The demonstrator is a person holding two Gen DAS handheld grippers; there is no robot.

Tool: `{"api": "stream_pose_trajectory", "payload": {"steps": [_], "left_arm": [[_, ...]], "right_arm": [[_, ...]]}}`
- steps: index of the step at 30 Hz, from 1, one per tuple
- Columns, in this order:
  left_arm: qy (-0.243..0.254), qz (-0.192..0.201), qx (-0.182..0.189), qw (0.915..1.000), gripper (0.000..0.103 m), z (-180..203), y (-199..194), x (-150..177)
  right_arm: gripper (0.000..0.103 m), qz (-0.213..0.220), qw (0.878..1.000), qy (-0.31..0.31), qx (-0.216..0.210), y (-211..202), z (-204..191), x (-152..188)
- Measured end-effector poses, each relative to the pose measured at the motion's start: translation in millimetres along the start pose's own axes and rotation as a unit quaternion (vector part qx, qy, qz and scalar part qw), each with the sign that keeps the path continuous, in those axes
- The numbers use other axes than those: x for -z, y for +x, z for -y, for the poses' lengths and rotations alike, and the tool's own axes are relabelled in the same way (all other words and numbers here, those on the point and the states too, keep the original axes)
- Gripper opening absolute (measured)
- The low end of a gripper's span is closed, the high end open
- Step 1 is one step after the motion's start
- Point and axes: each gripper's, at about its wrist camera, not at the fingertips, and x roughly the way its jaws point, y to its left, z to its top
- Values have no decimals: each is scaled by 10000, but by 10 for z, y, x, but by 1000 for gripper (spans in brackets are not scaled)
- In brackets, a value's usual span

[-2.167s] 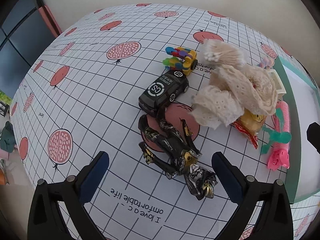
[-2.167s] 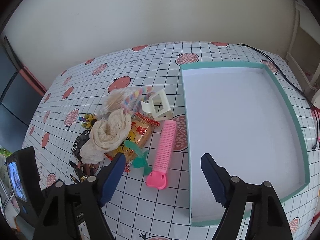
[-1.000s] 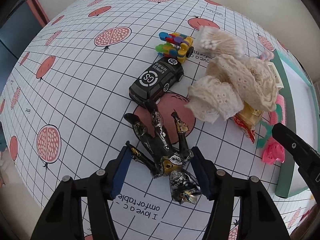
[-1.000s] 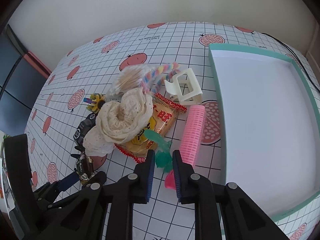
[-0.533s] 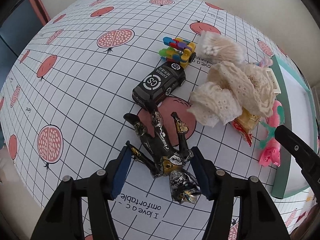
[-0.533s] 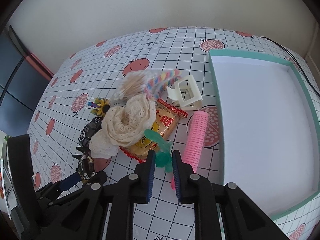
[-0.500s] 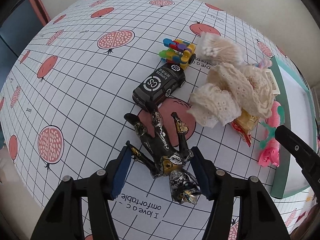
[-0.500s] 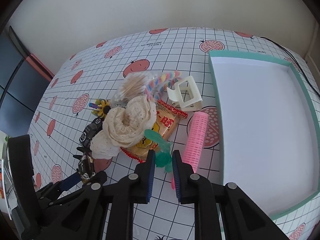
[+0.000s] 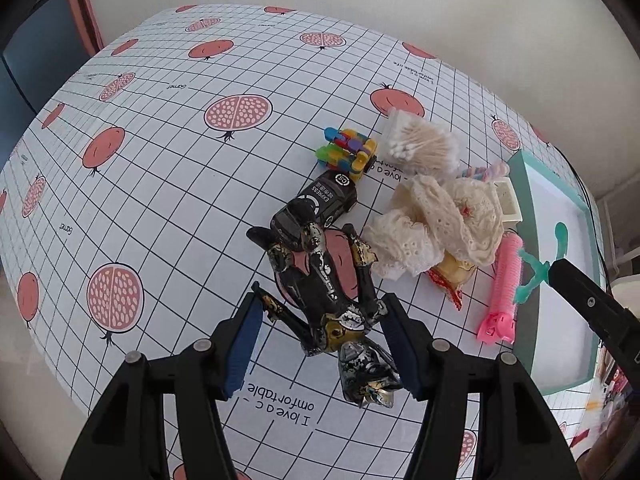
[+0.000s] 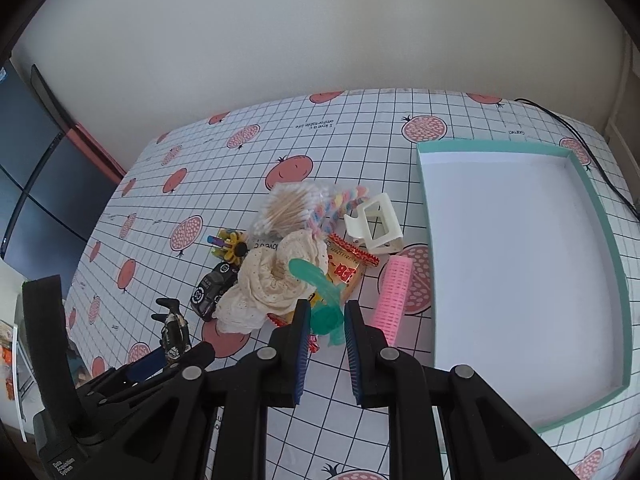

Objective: Organize objects
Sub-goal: 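Close the left tool on the black figure while the right tool grasps the green toy, then carry both held toys over the white tray and open both tools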

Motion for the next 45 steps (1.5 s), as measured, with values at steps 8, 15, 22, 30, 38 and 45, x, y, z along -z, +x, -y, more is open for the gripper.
{"api": "stream_pose_trajectory", "payload": {"steps": [8,15,22,30,38,45], "left_arm": [[37,170,54,9998,62,126,-217,52],[335,377,169,9986,62,517,-358,54],[838,401,470,9946,62,1094,-399,93],[1371,521,562,9876,62,1719,-419,95],[1686,639,707,9811,62,2168,-331,-40],[1885,670,702,9773,62,2468,-116,-241]], "right_arm": [[19,106,9999,66,49,-120,165,-15],[19,255,9988,372,210,-296,552,-38],[19,403,9961,679,385,-479,973,-48],[19,531,9922,948,603,-604,1406,-56],[19,755,9875,1217,652,-663,1759,-184],[19,924,9855,1201,761,-550,1920,-443]]}}
